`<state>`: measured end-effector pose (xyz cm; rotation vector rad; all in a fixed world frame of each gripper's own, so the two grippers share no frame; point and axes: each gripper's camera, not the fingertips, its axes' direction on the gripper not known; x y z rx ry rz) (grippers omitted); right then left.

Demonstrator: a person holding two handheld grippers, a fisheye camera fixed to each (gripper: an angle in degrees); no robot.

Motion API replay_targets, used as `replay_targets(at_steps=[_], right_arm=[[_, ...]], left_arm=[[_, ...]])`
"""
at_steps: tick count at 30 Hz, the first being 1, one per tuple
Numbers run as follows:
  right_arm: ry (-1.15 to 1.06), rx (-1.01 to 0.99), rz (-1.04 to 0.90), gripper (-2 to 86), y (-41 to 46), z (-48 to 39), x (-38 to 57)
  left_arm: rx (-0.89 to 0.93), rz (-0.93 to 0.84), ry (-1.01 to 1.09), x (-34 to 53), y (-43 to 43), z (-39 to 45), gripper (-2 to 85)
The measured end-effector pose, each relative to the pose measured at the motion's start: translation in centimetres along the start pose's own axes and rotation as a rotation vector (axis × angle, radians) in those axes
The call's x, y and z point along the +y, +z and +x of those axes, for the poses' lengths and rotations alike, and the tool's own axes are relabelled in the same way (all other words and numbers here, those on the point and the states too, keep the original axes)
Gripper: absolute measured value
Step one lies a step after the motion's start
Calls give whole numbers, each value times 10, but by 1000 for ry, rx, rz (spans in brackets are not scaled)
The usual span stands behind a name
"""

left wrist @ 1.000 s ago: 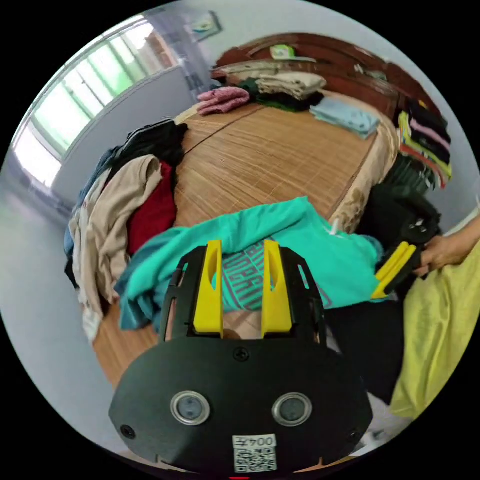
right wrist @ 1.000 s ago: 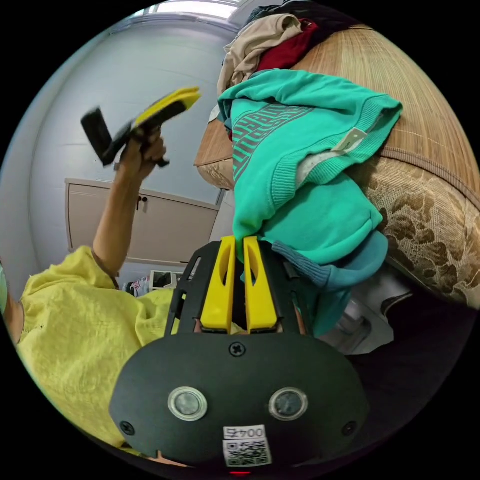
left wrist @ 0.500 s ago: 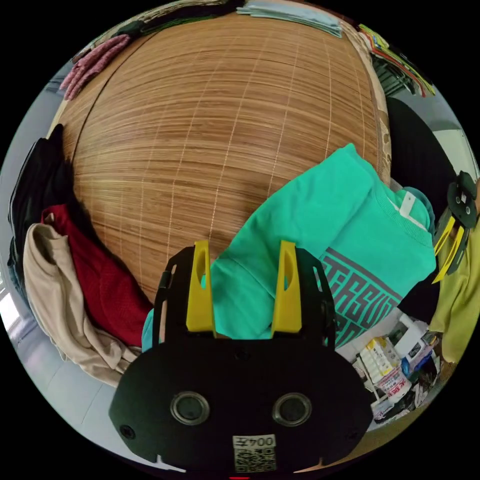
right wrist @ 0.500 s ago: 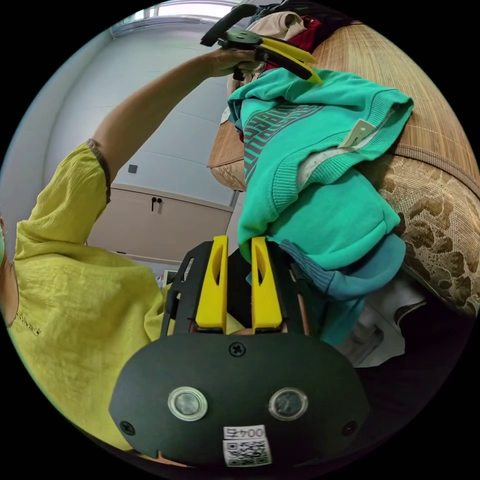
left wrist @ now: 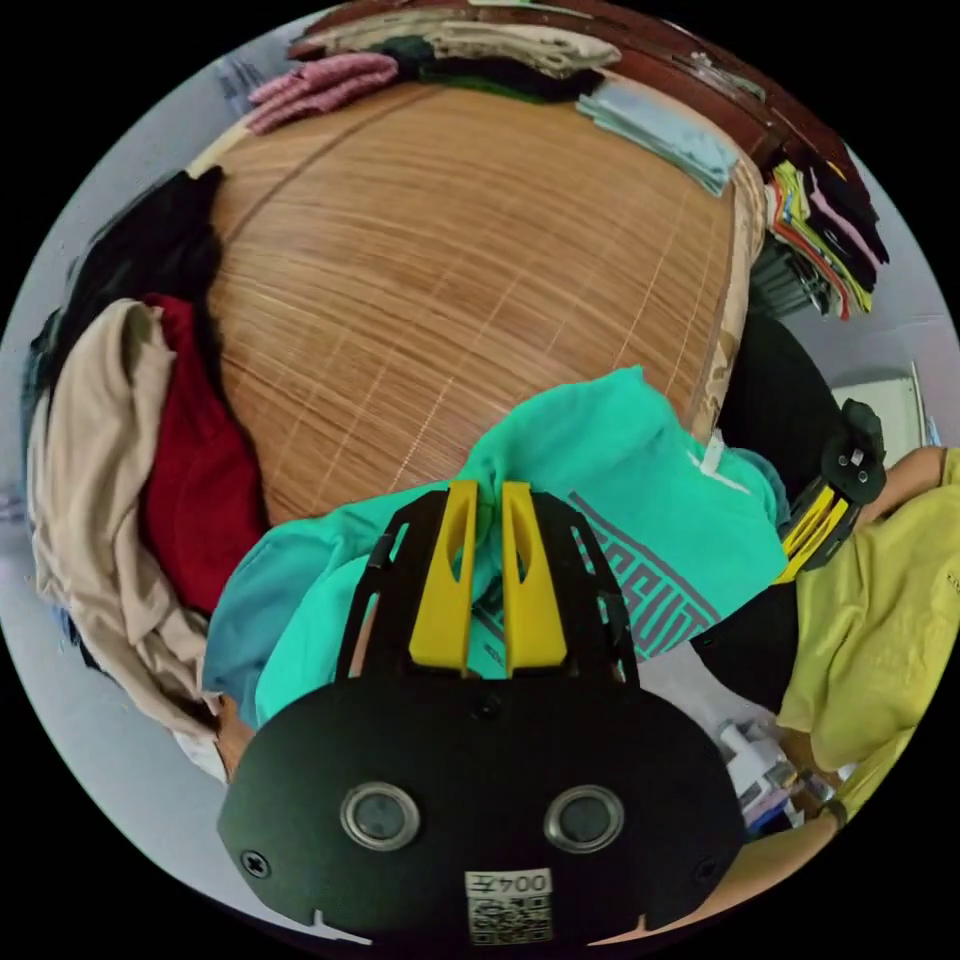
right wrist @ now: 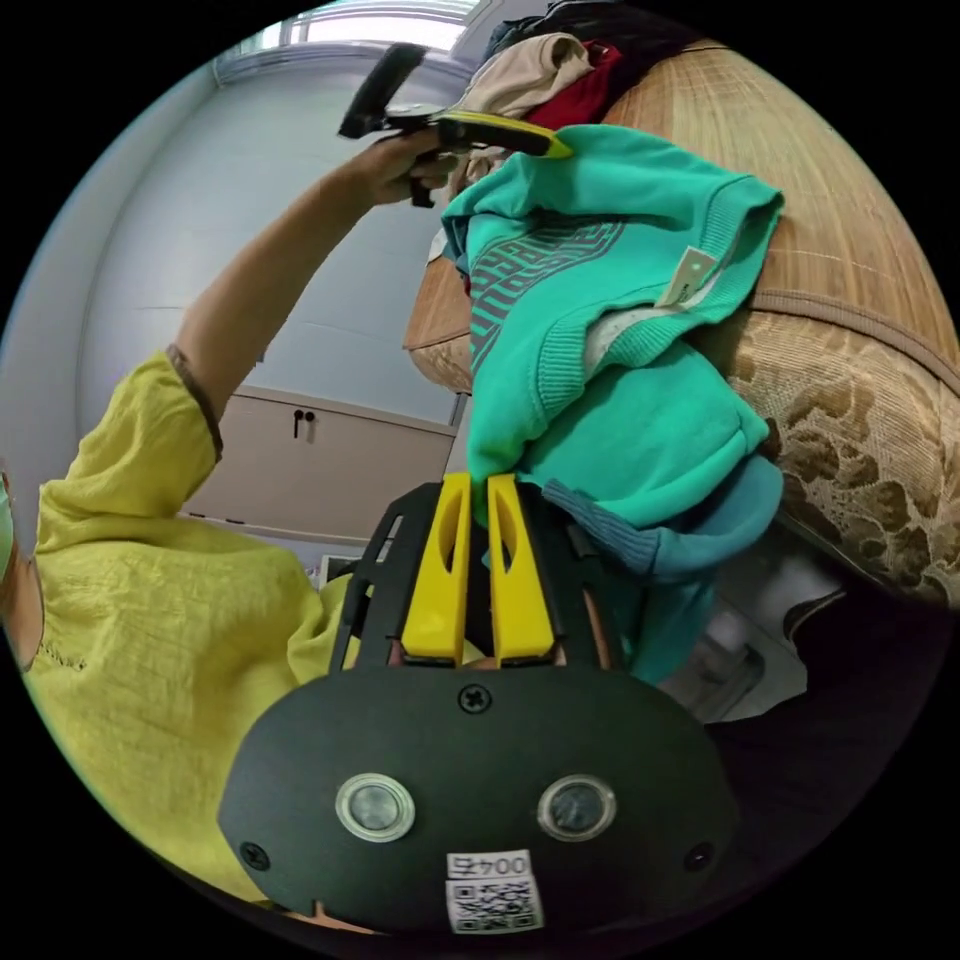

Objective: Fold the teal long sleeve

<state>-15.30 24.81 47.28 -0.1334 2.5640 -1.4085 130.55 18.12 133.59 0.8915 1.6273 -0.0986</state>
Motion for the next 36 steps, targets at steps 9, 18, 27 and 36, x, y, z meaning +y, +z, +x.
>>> replay_targets(at_steps=[9, 18, 27, 36], right_arm=[[-88, 382, 266, 31, -62, -100, -111], [-366, 865, 449, 27, -122, -335, -255], [-505, 1006, 725, 24, -178, -561, -317], [-570, 1173, 914, 11, -199, -707, -314]], left_arm=[[-475, 612, -360, 217, -226, 77, 12], [-634, 1084, -569, 431, -372, 177, 13], [-660, 1255, -553, 539, -429, 233, 12], [-661, 1353, -386, 574, -460, 293, 10]])
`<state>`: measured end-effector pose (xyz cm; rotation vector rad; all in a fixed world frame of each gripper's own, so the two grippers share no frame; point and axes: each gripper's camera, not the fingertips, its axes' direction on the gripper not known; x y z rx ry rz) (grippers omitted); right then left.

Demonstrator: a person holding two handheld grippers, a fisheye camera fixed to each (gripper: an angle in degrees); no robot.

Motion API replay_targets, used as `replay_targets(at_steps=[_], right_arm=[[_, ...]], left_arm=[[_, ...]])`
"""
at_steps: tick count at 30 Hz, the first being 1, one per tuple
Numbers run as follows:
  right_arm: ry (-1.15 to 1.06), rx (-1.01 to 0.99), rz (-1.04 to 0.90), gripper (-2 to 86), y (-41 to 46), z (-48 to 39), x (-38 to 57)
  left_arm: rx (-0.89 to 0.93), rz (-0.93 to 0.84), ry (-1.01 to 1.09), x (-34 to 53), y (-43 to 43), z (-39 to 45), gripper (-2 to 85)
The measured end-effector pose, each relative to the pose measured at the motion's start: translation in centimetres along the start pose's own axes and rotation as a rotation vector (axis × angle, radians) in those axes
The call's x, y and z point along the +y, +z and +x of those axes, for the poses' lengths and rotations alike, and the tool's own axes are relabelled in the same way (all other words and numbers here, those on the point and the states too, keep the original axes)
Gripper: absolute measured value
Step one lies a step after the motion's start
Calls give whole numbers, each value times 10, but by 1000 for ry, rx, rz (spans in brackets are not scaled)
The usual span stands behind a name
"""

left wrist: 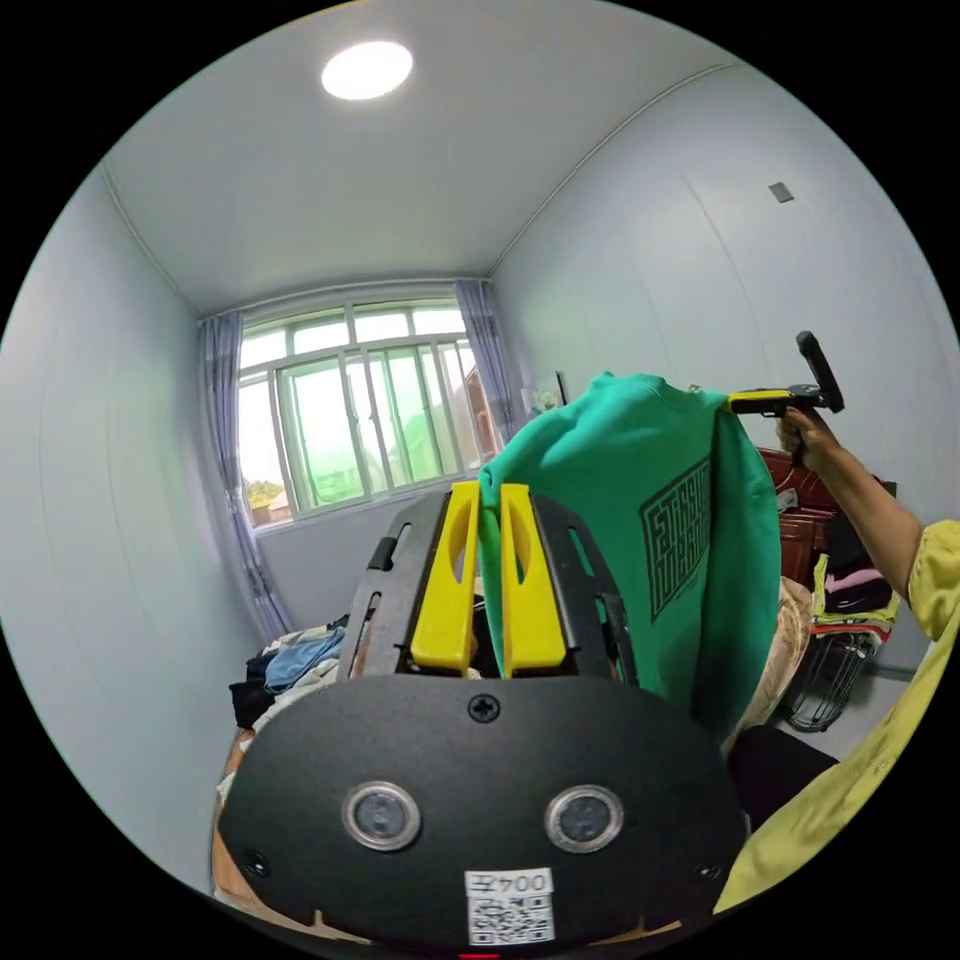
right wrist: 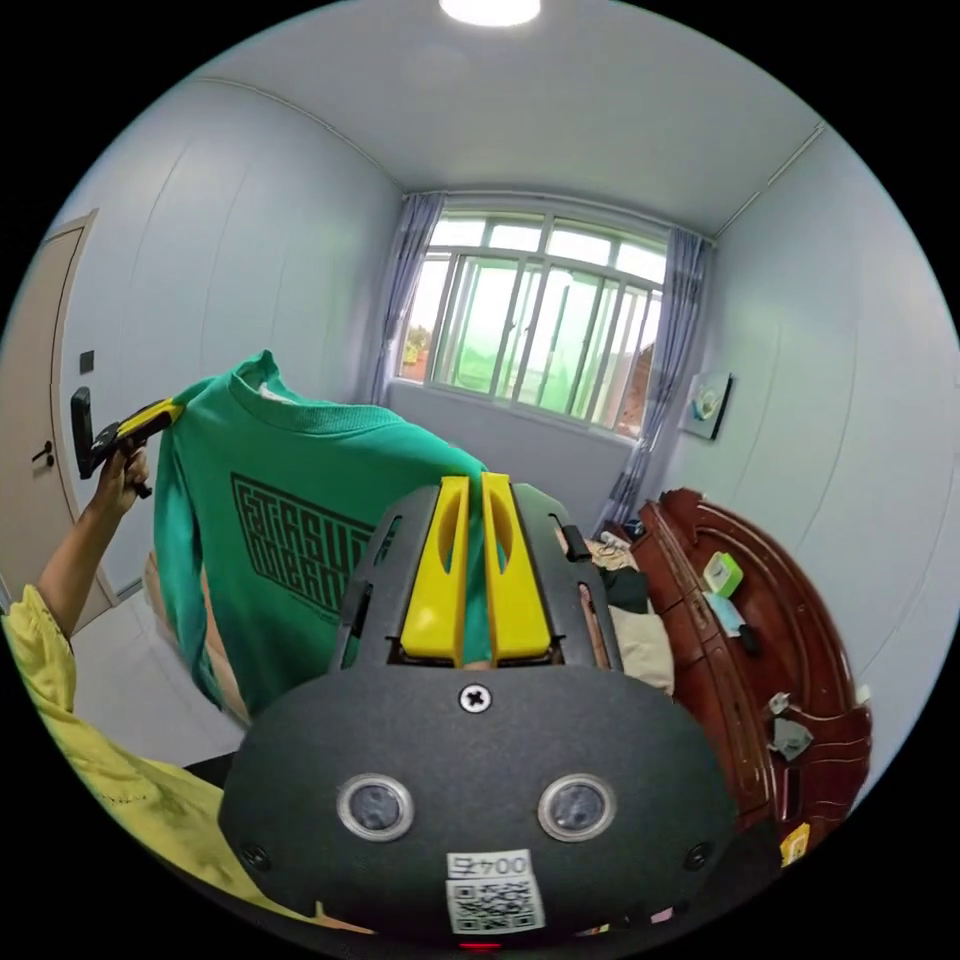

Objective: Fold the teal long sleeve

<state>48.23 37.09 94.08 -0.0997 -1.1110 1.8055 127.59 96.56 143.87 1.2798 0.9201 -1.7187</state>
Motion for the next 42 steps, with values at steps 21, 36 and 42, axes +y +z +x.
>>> replay_targets(at_steps=[21, 36, 42], right_arm=[[-220, 116, 25, 11, -104, -72, 30], [-178, 54, -306, 21, 139, 48, 132], [-53, -36, -493, 34, 307, 133, 222]], left_arm=[[186, 81, 59, 3, -109, 27, 11], [140, -198, -6, 89, 135, 4, 11], [131, -392, -79, 165, 305, -11, 13]])
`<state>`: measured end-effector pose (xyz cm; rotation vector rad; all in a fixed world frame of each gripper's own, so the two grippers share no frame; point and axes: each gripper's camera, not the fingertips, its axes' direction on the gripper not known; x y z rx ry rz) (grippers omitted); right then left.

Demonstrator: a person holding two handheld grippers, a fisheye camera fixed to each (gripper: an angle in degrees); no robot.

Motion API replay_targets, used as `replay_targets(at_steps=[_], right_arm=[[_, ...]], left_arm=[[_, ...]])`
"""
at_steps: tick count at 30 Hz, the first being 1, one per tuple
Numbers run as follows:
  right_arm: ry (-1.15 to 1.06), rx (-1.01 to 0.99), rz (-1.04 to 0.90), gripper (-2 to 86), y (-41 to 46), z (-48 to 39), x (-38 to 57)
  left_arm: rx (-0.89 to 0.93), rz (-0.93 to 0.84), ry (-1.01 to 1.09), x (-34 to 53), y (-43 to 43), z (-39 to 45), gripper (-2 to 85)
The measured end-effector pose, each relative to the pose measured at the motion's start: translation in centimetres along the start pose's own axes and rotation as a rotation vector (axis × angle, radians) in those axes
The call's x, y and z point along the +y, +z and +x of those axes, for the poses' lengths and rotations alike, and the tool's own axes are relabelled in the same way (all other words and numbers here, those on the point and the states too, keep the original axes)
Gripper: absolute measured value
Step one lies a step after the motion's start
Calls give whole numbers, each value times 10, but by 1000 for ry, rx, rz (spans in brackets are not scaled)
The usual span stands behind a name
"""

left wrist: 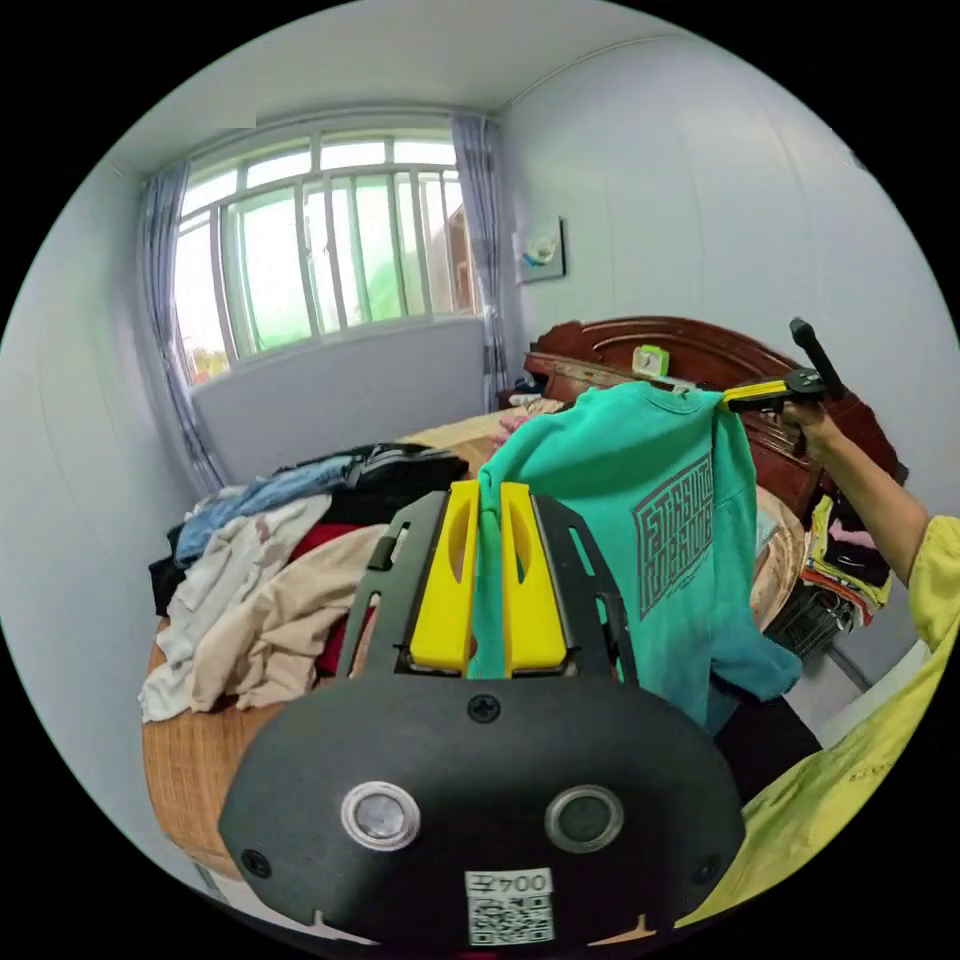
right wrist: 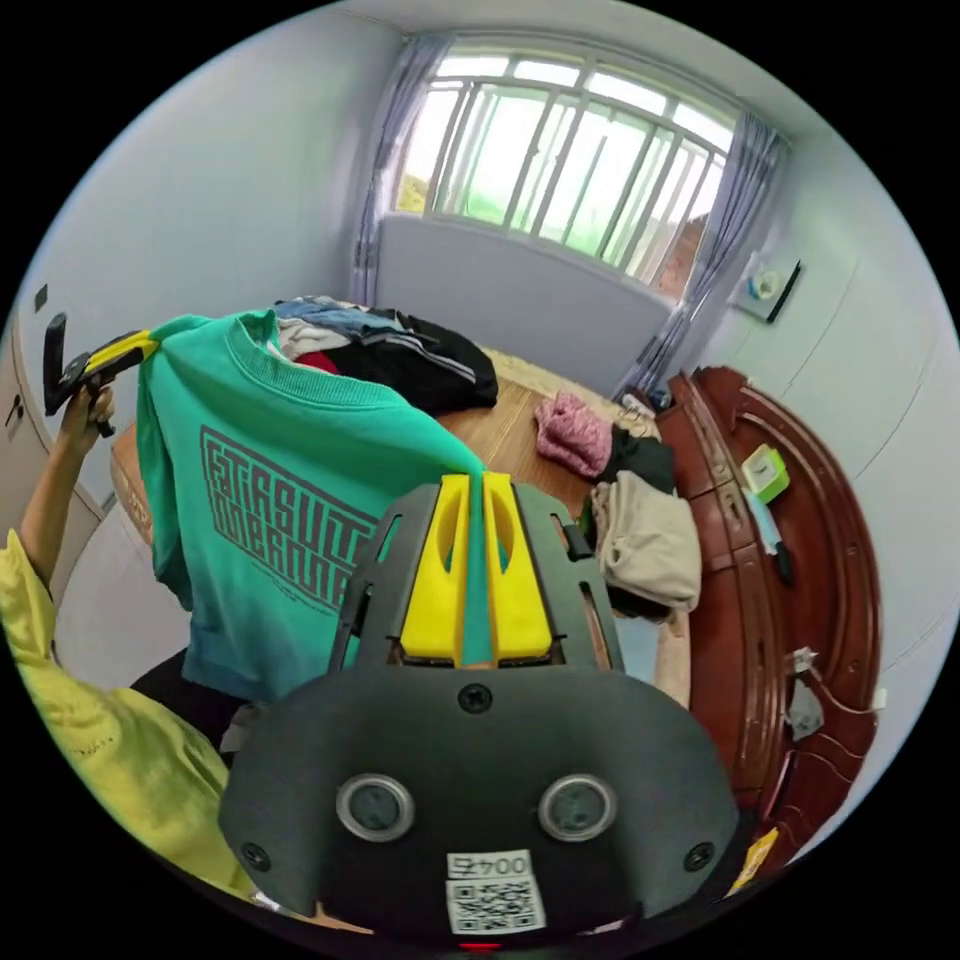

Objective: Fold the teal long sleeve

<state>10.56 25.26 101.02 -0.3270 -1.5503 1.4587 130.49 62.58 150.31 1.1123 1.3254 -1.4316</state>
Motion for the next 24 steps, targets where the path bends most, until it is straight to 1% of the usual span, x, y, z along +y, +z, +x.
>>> replay_targets(at_steps=[1, 2, 3, 4, 5, 6, 7, 9, 12, 14, 16, 17, 19, 20, 22, 23, 24], right_arm=[[22, -23, -35, 35, 40, 17, 6], [33, -34, -55, 36, 60, 26, 9], [51, -55, -103, 37, 101, 42, 15], [67, -76, -156, 38, 143, 57, 23], [78, -85, -181, 38, 163, 65, 27], [98, -99, -235, 39, 203, 78, 37], [118, -111, -278, 40, 238, 91, 47], [147, -132, -318, 43, 281, 108, 64], [223, -171, -382, 52, 331, 136, 98], [273, -174, -381, 60, 343, 154, 124], [320, -223, -331, 80, 336, 176, 164], [330, -236, -318, 84, 332, 180, 175], [357, -335, -255, 81, 306, 193, 225], [362, -371, -244, 80, 299, 194, 239], [363, -498, -240, 76, 273, 182, 297], [358, -517, -249, 74, 267, 176, 312], [347, -544, -281, 72, 257, 163, 341]], left_arm=[[2, -23, -14, 2, 20, -5, 14], [13, -68, -42, 6, 62, -15, 16], [18, -126, -61, 10, 105, -23, 17], [19, -160, -71, 13, 127, -27, 18], [21, -222, -97, 19, 169, -35, 21], [15, -271, -115, 26, 211, -42, 24], [11, -297, -123, 30, 231, -45, 26], [0, -408, -158, 48, 309, -57, 35], [12, -497, -196, 72, 383, -71, 59], [42, -537, -247, 84, 410, -82, 80], [73, -522, -273, 93, 415, -94, 99], [63, -479, -270, 96, 407, -102, 110], [20, -428, -254, 103, 387, -117, 123], [-32, -404, -265, 111, 372, -130, 127], [-137, -391, -337, 133, 352, -158, 128], [-191, -395, -423, 154, 343, -182, 129], [-180, -425, -529, 179, 342, -207, 133]])
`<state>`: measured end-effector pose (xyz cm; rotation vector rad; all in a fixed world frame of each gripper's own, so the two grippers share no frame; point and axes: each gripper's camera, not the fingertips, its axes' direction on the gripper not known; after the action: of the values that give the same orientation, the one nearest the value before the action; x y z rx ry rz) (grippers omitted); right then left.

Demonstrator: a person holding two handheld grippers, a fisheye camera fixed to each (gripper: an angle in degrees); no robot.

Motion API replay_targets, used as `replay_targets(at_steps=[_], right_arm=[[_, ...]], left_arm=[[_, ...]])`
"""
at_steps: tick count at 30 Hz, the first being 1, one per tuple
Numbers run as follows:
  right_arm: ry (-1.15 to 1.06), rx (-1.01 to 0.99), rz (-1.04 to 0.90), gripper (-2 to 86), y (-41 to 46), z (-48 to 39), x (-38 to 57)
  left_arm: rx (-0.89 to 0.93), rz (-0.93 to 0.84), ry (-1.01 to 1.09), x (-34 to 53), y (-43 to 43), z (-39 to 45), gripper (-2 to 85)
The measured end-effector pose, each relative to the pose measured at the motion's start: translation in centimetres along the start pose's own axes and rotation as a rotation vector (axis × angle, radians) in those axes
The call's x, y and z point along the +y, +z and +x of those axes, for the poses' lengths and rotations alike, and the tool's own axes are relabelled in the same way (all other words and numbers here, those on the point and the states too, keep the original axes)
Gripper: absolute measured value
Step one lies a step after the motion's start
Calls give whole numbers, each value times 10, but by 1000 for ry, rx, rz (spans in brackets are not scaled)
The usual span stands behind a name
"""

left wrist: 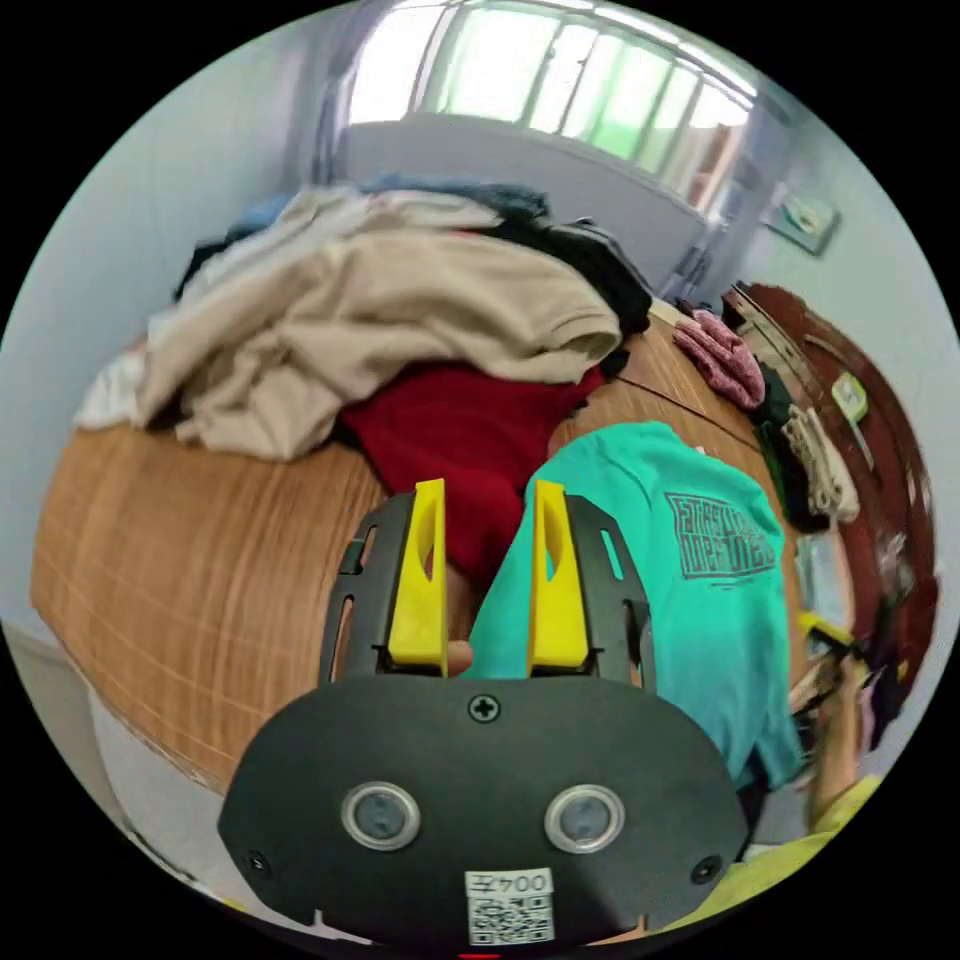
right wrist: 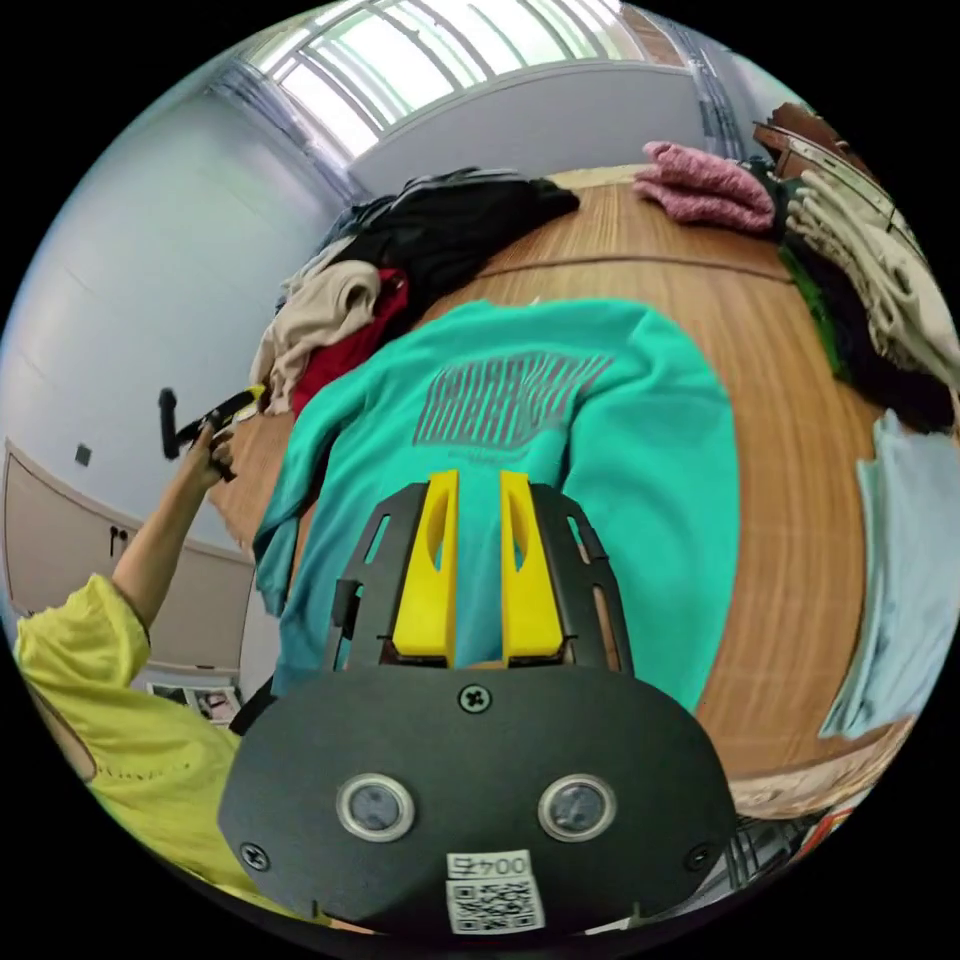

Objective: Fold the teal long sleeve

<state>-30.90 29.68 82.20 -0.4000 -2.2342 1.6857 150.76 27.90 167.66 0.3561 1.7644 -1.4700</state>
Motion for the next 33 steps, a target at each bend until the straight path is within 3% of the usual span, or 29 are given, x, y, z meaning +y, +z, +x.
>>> replay_targets(at_steps=[3, 10, 14, 19, 25, 27, 30, 33], right_arm=[[0, -35, -71, 63, 10, -10, 82], [-9, 48, -167, 37, -8, -9, 197], [7, 48, -139, 21, -45, 6, 212], [85, 13, -124, -2, -93, 41, 234], [102, 44, -142, -7, -127, 54, 259], [72, 96, -168, -7, -132, 48, 262], [-27, 236, -226, -7, -140, 22, 262], [-104, 377, -275, -7, -146, -4, 263]], left_arm=[[171, -149, -215, 14, 44, -63, 154], [438, -223, -461, 19, 121, -84, 177], [471, -270, -504, 11, 149, -75, 83], [218, -143, -277, -21, 87, -44, 67], [-366, -37, 159, -81, -4, -12, 54], [-625, -141, 277, -88, 14, -27, 56], [-553, -337, 114, -73, 39, -67, 62], [-432, -247, 23, -33, 28, -68, 61]])
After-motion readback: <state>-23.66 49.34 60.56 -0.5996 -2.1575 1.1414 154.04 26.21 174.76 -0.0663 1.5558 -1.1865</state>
